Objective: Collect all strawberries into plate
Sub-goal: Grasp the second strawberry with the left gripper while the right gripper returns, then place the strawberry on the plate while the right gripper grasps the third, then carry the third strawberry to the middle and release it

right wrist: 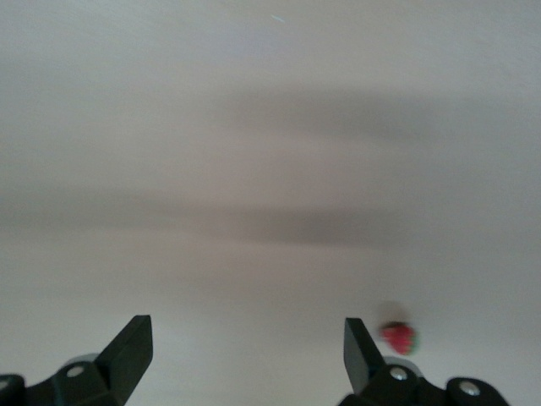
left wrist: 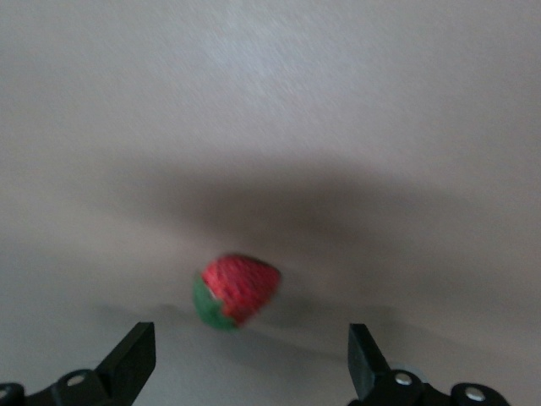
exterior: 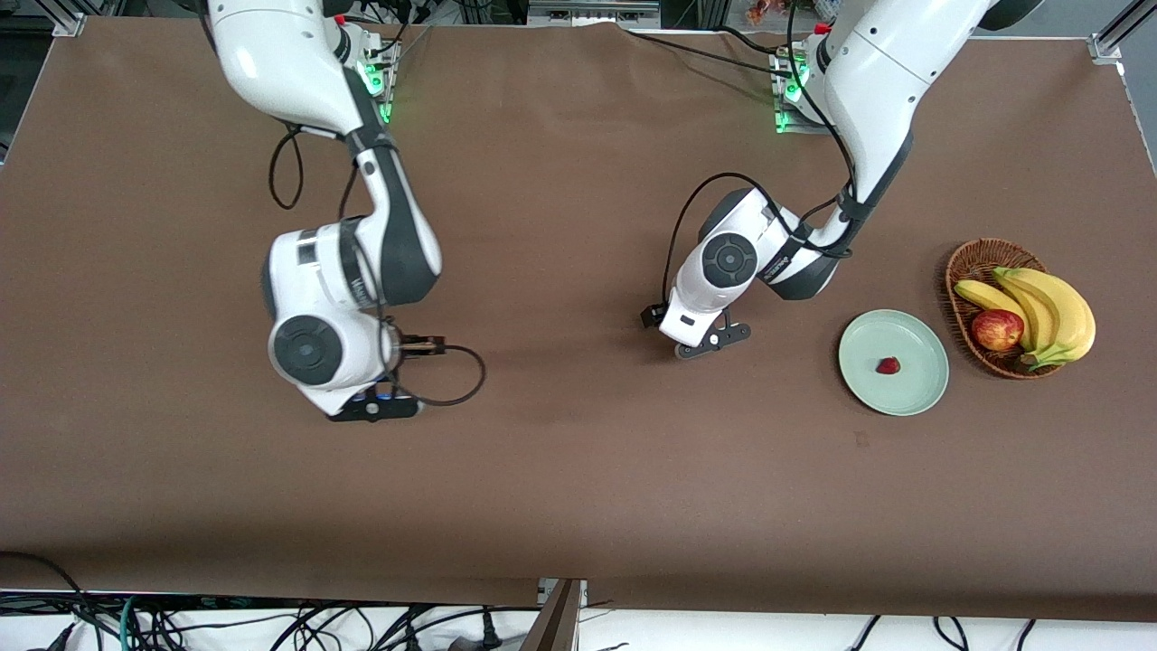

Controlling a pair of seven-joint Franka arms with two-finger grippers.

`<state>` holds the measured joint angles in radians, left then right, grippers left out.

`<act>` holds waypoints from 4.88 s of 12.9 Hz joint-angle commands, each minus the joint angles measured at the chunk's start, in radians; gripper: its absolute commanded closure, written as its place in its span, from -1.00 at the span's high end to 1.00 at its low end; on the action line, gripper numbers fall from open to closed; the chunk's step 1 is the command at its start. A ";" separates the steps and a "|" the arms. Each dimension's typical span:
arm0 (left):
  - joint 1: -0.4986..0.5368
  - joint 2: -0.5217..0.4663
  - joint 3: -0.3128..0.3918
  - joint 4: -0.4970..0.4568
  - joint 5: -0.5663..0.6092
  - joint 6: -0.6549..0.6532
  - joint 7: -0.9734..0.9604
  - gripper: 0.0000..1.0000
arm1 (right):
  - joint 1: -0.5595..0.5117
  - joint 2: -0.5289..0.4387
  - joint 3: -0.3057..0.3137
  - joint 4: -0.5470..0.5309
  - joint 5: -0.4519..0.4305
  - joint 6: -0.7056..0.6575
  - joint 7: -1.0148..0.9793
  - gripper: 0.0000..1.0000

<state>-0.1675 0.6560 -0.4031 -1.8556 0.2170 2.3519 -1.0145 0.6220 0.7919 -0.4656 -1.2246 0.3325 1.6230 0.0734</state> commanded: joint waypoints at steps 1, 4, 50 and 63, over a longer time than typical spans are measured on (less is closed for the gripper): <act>0.008 0.008 0.006 0.009 0.051 0.004 -0.019 0.88 | -0.039 -0.028 0.004 -0.104 0.003 0.017 -0.050 1.00; 0.013 0.008 0.006 0.015 0.051 0.007 -0.019 -0.33 | -0.039 -0.042 0.002 -0.177 0.005 0.070 -0.050 1.00; 0.583 -0.033 -0.104 0.168 -0.082 -0.459 1.139 1.00 | 0.204 0.133 0.409 -0.113 0.203 0.922 0.794 -0.82; 0.467 -0.030 -0.132 0.150 -0.076 -0.405 0.827 1.00 | 0.317 0.222 0.381 0.057 0.191 1.022 0.970 1.00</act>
<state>0.2927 0.6439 -0.5397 -1.6797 0.1513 1.9167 -0.1745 0.9408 1.0268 -0.0591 -1.2004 0.5159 2.6688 1.0437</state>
